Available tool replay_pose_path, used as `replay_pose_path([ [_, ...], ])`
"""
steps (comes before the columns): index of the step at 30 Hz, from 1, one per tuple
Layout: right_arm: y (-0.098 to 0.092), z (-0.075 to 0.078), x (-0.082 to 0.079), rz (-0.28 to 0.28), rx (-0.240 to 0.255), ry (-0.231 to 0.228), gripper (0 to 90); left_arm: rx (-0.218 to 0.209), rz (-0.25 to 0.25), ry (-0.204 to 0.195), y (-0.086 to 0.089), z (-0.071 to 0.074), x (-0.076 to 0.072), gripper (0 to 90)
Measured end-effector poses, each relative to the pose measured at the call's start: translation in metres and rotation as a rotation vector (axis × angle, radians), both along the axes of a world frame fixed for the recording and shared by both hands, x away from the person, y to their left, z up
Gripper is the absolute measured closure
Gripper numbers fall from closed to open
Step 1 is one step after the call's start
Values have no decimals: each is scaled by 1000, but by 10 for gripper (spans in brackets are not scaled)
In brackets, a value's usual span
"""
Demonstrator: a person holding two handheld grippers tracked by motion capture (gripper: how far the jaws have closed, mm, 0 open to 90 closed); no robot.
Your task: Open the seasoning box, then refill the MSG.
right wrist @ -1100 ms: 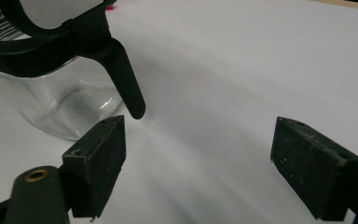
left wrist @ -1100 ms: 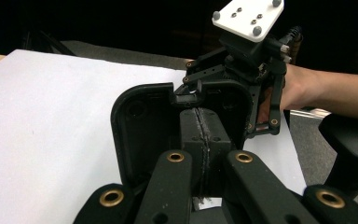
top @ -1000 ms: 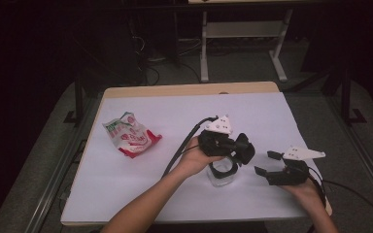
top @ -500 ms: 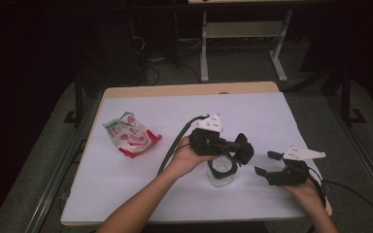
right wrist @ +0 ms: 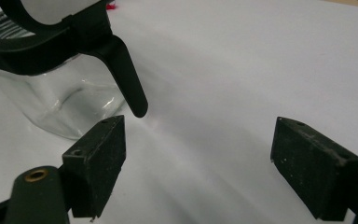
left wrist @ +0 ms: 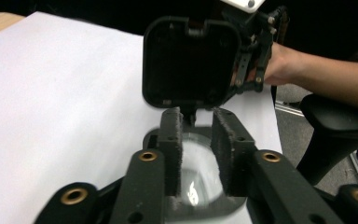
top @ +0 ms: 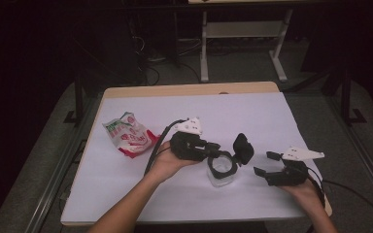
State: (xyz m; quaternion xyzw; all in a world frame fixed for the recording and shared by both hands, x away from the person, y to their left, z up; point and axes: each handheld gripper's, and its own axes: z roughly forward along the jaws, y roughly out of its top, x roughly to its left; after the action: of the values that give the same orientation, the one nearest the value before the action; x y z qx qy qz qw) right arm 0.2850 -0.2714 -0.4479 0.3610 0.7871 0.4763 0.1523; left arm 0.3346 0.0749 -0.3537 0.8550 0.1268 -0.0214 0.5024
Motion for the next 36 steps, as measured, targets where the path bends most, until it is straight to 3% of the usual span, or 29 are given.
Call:
replay_pose_path([
  [8, 1, 0, 0, -3, 0, -2, 176, 5, 55, 9, 28, -8, -8, 615],
  [20, 1, 0, -1, -2, -6, -1, 177, 38, 107, 19, 56, -22, -13, 513],
  [36, 2, 1, -1, -6, 2, 0, 177, 59, 188, 22, 99, -42, -26, 457],
])
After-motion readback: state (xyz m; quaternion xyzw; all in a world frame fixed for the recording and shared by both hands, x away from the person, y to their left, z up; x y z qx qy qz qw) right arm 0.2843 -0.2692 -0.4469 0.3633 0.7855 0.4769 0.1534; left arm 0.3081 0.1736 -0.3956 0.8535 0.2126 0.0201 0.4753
